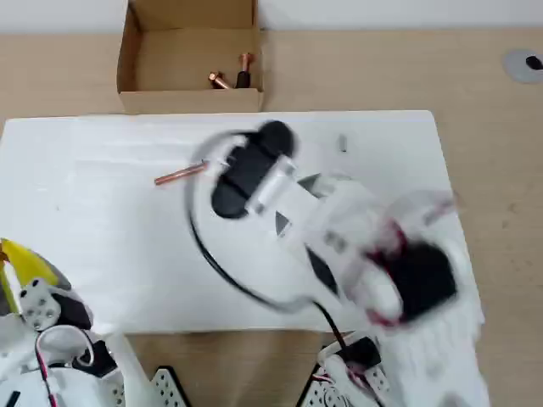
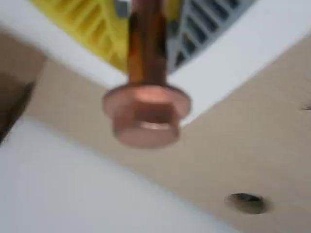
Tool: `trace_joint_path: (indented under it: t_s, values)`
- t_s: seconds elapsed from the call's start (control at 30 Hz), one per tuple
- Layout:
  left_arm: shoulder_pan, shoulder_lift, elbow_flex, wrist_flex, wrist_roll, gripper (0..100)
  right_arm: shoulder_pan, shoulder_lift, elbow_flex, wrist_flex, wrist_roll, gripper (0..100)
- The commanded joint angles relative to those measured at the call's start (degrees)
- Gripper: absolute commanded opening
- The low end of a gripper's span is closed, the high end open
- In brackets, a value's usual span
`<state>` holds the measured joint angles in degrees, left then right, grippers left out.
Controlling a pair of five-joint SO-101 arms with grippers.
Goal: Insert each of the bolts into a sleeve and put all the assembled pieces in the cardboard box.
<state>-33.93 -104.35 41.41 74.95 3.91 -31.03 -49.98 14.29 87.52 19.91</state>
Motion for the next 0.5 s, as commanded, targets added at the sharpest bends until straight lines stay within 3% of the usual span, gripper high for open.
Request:
trace_joint_path:
  t_s: [0.0,0.1,0.23,0.33,0.47]
  values:
    - [9.93,0.04,4.22,-8.62,7.56,1,1.01,-5.58,17.19,-15.82,-1.41,1.0]
    - [22.51,0.04,10.55,-16.35,6.42,1,-2.15,-5.67,31.87,-27.34,-0.79,1.0]
    - [34.37,0.04,19.43,-29.98,-0.88,1,-10.68,-5.58,40.75,-41.32,-0.79,1.0]
    - [36.57,0.04,21.63,-35.16,-4.13,1,-12.7,-5.49,41.36,-47.3,-1.14,1.0]
    - [36.66,0.04,21.54,-35.43,-4.4,1,-12.35,-5.76,41.01,-52.66,-1.14,1.0]
